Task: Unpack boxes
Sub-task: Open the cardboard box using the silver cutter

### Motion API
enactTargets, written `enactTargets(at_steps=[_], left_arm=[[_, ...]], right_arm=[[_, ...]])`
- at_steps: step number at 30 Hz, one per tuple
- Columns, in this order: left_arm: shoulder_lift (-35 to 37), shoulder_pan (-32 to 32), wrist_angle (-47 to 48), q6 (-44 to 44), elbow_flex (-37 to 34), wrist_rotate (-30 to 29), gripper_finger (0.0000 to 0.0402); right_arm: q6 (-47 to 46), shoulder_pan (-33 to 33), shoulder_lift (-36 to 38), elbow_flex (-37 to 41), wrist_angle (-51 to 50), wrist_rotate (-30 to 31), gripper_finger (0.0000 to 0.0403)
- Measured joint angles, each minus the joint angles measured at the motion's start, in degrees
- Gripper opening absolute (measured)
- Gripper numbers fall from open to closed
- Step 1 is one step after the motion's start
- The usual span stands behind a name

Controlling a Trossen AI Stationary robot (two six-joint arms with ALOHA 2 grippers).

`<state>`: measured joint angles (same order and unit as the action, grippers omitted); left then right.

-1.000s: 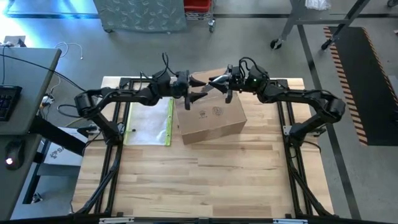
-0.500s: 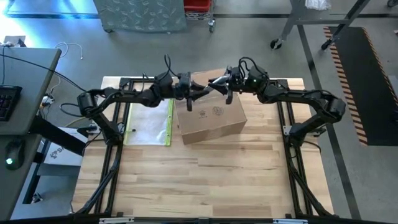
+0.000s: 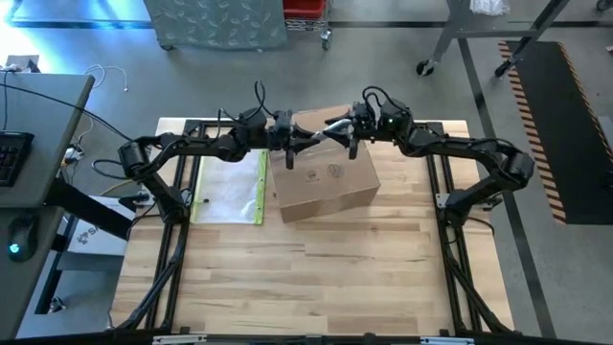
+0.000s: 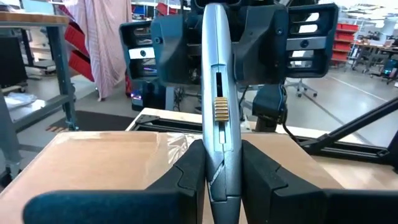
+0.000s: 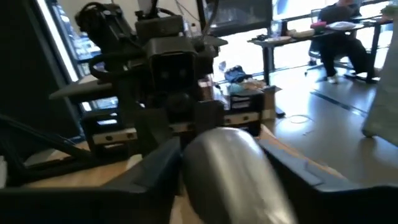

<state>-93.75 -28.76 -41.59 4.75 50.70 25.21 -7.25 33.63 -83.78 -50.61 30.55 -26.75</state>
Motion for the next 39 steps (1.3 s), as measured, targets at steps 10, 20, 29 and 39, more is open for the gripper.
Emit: enactTargets(at_steps=[10, 20, 29, 39], left_arm=[[0.19, -1.18, 4.07, 3.41, 0.04, 2.71, 0.0046], [2.99, -2.87, 11.15, 3.06, 0.04, 3.48, 0.0049], [2.97, -4.87, 17.55, 0.98, 0.04, 3.22, 0.0051], [2.95, -3.69, 32.53, -7.66, 6.39, 3.17, 0.0052]], right_arm=[[9.56, 3.98, 4.01, -0.06, -2.17, -1.83, 0.0286], [24.41, 3.65, 0.88, -20.62, -40.69, -3.36, 0.0279], [32.22, 1.64, -6.57, -33.11, -59.99, -3.18, 0.0279], [32.98, -0.65, -11.57, -34.1, -62.17, -2.81, 0.0273]])
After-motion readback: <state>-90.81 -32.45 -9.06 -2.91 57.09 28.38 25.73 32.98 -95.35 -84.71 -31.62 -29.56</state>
